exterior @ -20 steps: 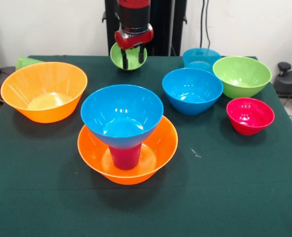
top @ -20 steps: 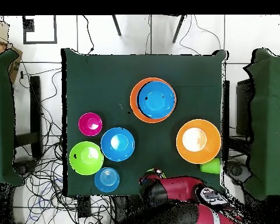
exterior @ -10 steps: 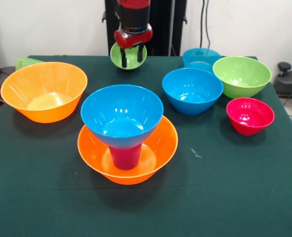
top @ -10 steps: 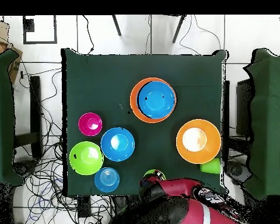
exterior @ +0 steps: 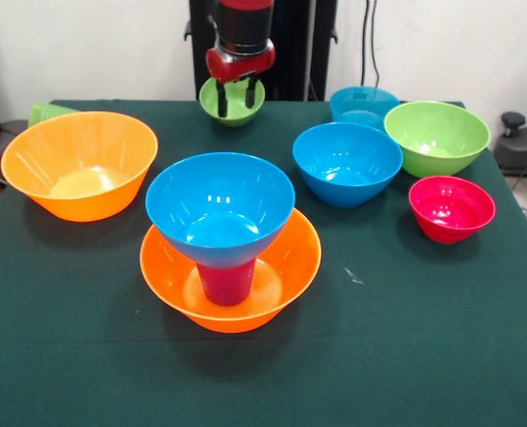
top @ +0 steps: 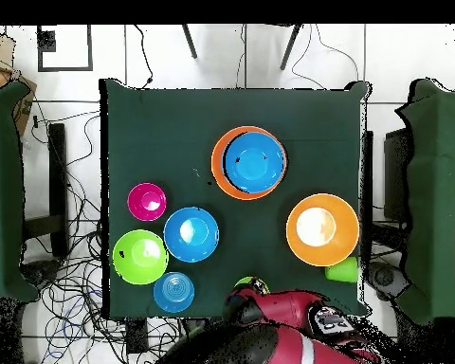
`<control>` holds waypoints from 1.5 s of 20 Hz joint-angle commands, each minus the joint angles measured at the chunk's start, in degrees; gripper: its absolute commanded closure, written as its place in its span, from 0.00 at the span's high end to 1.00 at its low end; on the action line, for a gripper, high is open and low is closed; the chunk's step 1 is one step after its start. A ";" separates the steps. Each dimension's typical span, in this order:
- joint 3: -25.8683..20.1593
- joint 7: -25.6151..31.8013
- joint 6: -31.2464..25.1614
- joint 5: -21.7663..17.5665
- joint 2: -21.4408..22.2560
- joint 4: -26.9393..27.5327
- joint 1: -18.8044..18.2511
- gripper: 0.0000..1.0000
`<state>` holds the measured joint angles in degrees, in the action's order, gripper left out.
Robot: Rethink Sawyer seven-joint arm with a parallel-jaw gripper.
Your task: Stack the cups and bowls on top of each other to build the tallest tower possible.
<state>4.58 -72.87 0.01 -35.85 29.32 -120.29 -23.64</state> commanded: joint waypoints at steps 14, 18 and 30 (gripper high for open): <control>-0.14 -7.22 1.08 -2.15 6.21 1.97 6.08 1.00; -0.50 -6.94 0.85 -2.01 5.23 3.13 6.23 1.00; -4.12 -3.72 -0.73 -4.65 2.26 4.74 3.91 1.00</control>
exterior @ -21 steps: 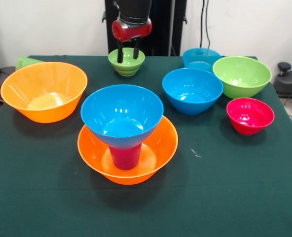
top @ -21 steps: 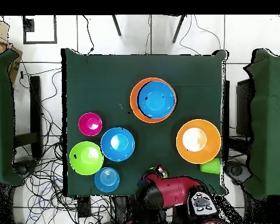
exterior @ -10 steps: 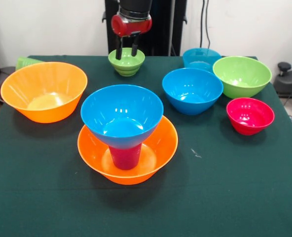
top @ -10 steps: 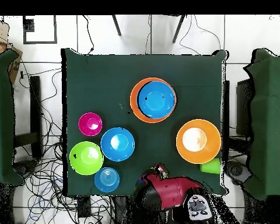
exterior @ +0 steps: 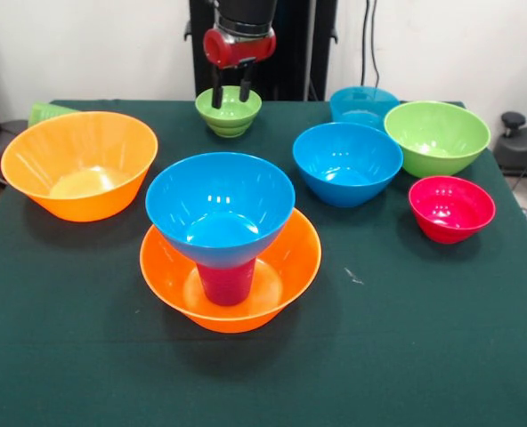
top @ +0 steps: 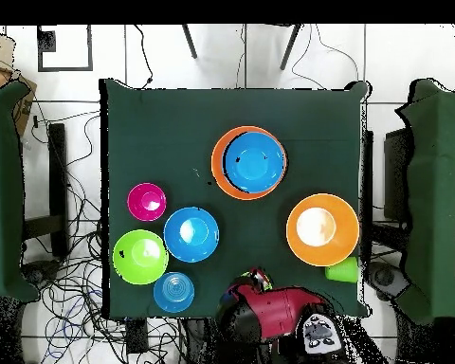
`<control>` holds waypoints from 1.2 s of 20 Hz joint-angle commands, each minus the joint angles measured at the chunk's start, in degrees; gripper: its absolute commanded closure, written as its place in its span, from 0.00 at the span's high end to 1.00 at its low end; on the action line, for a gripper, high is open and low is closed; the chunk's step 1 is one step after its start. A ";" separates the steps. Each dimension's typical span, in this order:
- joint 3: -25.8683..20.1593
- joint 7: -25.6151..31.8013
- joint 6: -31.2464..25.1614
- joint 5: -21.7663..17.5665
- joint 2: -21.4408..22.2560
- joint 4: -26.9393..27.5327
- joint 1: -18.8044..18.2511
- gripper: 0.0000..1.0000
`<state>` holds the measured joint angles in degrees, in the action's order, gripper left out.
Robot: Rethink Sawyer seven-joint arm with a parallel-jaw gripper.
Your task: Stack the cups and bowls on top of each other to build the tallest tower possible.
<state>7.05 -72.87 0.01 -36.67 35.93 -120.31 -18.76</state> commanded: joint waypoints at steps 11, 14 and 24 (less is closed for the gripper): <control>-8.98 -1.86 -2.60 -6.71 -4.42 6.11 -2.45 1.00; -10.02 -1.38 -3.78 -7.05 -3.79 6.18 -3.22 1.00; -10.95 -0.75 -6.66 -7.41 -0.49 5.52 -3.81 1.00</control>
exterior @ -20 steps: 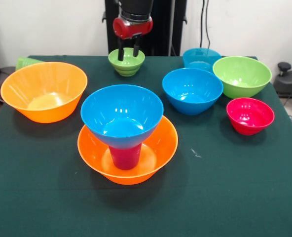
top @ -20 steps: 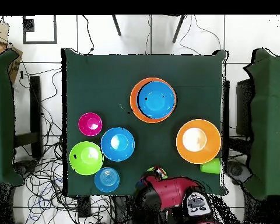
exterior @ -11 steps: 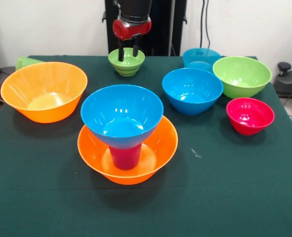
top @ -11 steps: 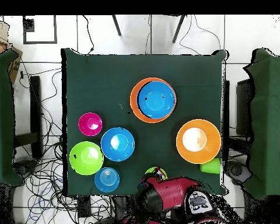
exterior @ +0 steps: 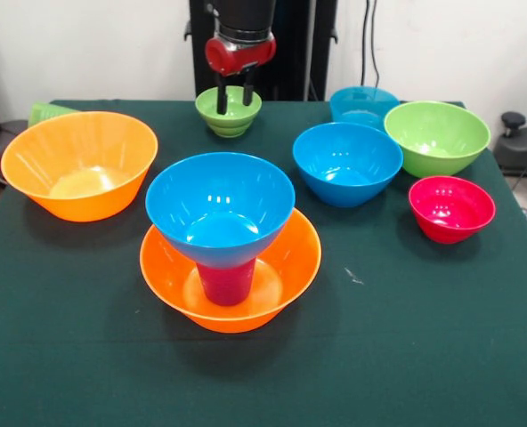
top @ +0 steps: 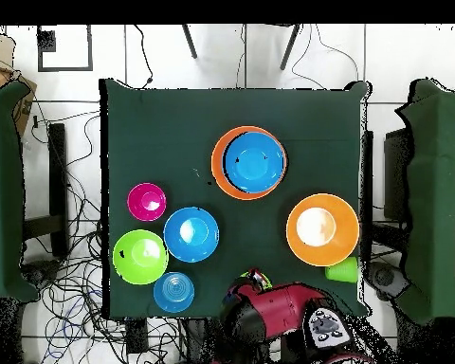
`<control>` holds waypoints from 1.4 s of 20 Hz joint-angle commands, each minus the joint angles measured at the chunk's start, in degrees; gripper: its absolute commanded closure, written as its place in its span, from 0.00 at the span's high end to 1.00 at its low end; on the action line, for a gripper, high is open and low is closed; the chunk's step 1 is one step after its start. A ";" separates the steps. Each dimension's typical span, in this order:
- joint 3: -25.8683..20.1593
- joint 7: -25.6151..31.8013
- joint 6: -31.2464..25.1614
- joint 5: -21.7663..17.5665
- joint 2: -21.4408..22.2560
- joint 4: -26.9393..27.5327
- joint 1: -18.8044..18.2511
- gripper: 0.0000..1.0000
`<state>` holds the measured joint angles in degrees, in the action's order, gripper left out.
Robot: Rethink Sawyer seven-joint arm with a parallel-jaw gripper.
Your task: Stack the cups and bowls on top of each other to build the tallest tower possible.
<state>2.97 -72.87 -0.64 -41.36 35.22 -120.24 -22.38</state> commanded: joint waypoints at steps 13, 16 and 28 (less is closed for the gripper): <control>-9.95 2.12 -7.70 -5.16 0.04 6.61 -4.70 1.00; -11.47 2.94 -9.00 -5.55 0.97 6.09 -6.40 1.00; -12.13 1.24 -10.82 -6.76 -1.02 7.16 -7.43 1.00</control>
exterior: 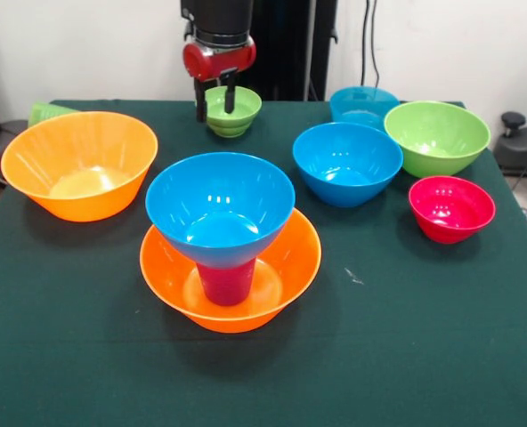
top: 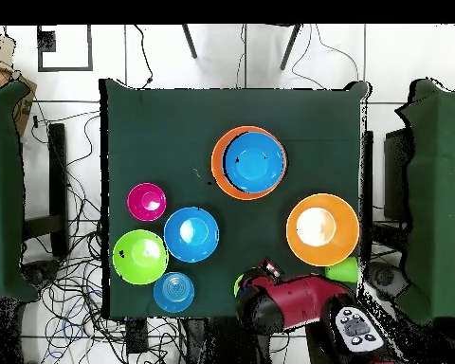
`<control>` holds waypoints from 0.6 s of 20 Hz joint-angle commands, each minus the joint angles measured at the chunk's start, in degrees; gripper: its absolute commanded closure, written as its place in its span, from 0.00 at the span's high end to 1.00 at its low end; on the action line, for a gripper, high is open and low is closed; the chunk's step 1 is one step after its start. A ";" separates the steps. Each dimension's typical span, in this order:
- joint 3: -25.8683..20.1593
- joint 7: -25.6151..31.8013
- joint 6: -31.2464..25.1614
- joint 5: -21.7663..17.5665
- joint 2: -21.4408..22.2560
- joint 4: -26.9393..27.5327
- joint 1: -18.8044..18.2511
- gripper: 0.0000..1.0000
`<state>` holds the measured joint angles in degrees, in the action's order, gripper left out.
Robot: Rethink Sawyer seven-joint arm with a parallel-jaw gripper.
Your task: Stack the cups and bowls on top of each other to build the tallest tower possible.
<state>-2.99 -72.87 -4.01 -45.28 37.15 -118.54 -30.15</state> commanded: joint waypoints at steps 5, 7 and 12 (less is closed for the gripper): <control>-7.85 1.00 -8.38 -1.63 -4.93 5.99 -1.22 1.00; -7.89 0.84 -8.18 -2.01 -5.72 6.70 -1.05 1.00; -6.50 -0.81 -6.07 -3.46 -8.99 8.88 -0.13 1.00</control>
<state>-4.97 -72.87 -6.01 -45.52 33.64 -116.74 -31.32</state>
